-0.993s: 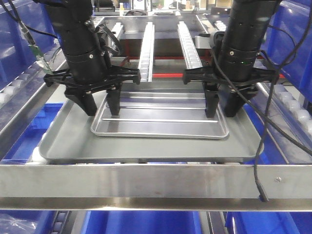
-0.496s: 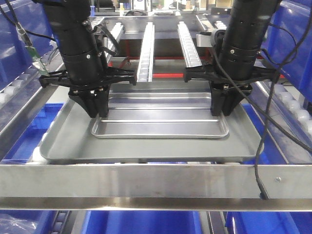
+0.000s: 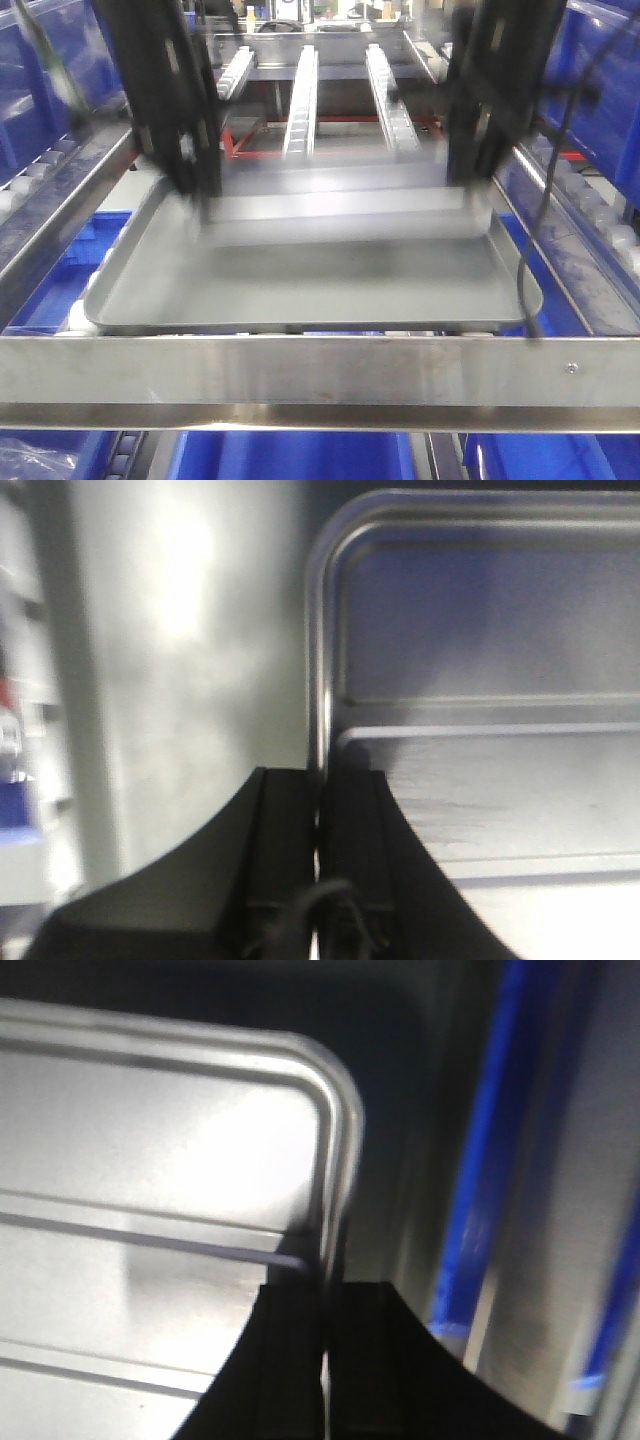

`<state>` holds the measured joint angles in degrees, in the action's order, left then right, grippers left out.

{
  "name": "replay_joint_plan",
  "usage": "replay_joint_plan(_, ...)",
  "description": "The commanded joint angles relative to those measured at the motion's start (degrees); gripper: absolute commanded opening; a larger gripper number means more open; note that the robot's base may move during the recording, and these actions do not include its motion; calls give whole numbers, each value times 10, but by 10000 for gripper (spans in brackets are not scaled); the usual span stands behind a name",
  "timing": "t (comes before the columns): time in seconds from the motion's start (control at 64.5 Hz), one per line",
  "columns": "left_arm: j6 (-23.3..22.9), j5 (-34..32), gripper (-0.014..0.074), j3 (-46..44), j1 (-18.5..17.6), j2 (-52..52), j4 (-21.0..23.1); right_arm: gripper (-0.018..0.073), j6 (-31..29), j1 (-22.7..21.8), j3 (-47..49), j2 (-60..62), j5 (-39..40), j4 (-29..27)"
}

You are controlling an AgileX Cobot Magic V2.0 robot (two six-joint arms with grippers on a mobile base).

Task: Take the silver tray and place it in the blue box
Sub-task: 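Lift the silver tray up off the shelf with both grippers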

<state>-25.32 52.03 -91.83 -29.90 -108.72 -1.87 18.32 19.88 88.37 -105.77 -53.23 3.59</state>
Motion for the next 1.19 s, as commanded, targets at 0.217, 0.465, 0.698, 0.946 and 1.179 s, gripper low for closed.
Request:
replay_joint_plan(0.217,-42,85,-102,-21,-50,168,-109,58,13,45,16,153,-57,53)
replay_joint_plan(0.465,-43,137,-104,-1,-93,248,-106,58,50,92,-62,248,-76,58)
replay_joint_plan(0.698,-71,153,-104,63,-146,309,-108,58,83,133,-131,337,-90,73)
replay_joint_plan(0.946,-95,171,-104,88,-212,330,-109,58,93,153,-136,402,-122,73)
replay_joint_plan(1.179,-100,179,-104,68,-227,338,-109,58,93,153,-136,430,-149,88)
